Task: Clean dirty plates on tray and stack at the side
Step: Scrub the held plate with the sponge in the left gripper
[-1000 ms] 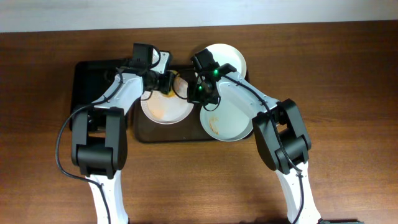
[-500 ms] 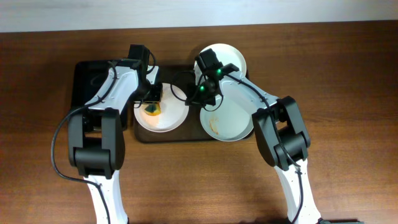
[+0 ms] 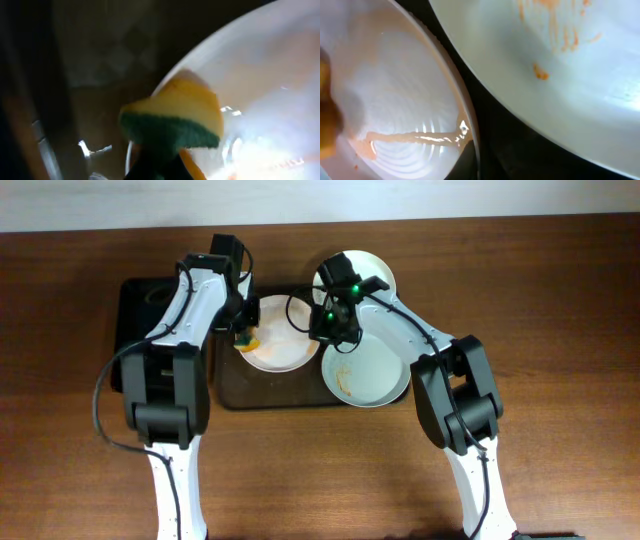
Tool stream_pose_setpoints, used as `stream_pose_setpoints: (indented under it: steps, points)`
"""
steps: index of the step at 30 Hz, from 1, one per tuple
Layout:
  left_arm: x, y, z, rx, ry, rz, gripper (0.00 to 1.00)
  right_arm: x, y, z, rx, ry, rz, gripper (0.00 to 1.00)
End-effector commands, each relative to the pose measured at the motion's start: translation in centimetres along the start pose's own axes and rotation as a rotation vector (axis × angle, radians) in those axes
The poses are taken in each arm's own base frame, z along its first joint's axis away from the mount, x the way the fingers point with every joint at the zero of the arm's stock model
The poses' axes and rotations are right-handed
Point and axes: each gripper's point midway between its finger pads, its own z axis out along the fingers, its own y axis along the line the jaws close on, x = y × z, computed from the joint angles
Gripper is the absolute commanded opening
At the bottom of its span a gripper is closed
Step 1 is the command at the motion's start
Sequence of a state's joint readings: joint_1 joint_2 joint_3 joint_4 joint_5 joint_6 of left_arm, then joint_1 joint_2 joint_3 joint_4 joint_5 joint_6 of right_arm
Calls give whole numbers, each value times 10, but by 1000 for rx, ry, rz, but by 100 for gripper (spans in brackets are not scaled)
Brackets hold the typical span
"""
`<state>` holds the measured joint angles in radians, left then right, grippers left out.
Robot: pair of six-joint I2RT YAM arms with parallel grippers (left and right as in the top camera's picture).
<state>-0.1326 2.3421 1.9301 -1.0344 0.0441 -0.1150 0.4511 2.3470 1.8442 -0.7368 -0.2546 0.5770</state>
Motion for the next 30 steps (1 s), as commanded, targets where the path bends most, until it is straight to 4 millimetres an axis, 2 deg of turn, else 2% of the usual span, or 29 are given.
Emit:
stream_pose_setpoints:
  steps: [1,3,4,5,6,7,9,11,12,13,15,18,20,21,22,24,25,26,28,30]
  points:
    - [10,12,48,-50,69,-45,1,-6,-2,-14,100,-74,-23,4]
    - [14,3,55,-7,91,-42,1,-4,0,-13,100,-74,-29,4]
    - [15,-9,54,61,97,-18,1,-4,0,-13,100,-70,-29,4]
    - [16,-42,48,261,96,105,1,-3,0,-13,100,-69,-29,4]
    - [22,-82,32,524,69,279,1,-3,0,-13,100,-69,-28,4]
    - [24,-94,24,612,52,329,1,-3,0,-13,100,-69,-28,4]
    - [28,-81,31,525,81,324,1,-4,0,-13,99,-70,-29,4]
    - [35,-43,45,277,172,96,1,-4,0,-13,99,-69,-29,4]
    - [44,-36,45,233,220,33,1,-3,0,-13,98,-69,-29,4]
    - [49,-37,44,234,238,37,1,-3,1,-13,96,-67,-29,4]
    - [49,-59,37,393,218,163,1,-3,1,-13,96,-67,-28,4]
    - [17,-60,39,421,85,169,1,-3,1,-13,95,-66,-29,4]
    - [-18,-60,41,398,-57,170,1,-3,2,-13,91,-68,-29,4]
    - [-30,-53,43,348,-101,153,1,-3,2,-13,91,-68,-29,4]
    - [-39,-32,49,216,-124,88,1,-4,2,-13,91,-68,-29,4]
    - [-30,13,54,-39,-88,-34,1,-4,2,-13,91,-69,-29,4]
    - [-16,28,54,-122,-38,-67,1,-4,2,-13,89,-71,-30,4]
    - [2,31,53,-138,35,-66,1,-4,2,-13,89,-71,-30,4]
    - [32,21,51,-86,163,-34,1,-3,4,-13,79,-65,-30,4]
    - [39,-12,50,118,192,135,1,-3,4,-13,76,-62,-30,4]
